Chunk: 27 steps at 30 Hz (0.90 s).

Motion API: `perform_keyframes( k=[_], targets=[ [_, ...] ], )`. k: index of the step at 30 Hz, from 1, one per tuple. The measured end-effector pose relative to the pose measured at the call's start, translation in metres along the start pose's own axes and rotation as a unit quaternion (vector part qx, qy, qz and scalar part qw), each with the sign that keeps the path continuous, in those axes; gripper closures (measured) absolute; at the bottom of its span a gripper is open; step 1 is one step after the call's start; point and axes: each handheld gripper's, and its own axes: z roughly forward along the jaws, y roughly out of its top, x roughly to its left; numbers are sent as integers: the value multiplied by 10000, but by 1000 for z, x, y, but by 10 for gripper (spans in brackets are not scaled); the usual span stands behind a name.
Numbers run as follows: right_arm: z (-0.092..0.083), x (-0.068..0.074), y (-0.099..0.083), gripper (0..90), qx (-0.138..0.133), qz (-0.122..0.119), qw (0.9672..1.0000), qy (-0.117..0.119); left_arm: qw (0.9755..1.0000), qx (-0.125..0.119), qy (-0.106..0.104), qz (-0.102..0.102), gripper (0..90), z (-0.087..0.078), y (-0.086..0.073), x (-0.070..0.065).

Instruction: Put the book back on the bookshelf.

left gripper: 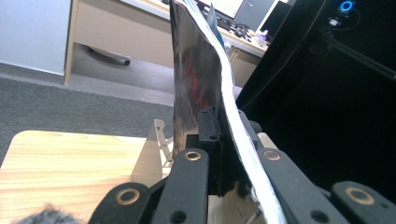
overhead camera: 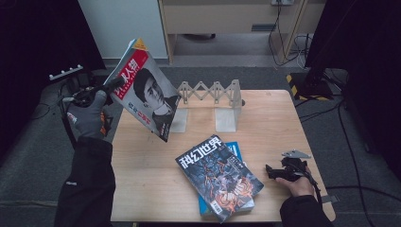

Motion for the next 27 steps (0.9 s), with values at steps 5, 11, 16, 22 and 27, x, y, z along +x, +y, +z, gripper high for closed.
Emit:
perform_keyframes(
  k=[5,11,16,22,27],
  targets=[
    [0,0,0,4,0,2,10000,0,9999,67,100,29,864,13,-2,-2],
    [0,0,0,4,0,2,10000,1,9994,66,285,160,864,31,-8,-6],
    [0,0,0,4,6,1,10000,8,9984,34,464,333,864,40,-12,-8],
    [0,0,0,4,4,-3,10000,8,9954,79,712,636,864,53,-16,-18],
    [0,0,0,4,2,-14,10000,9,9940,83,781,756,864,60,-18,-23]
  ],
)
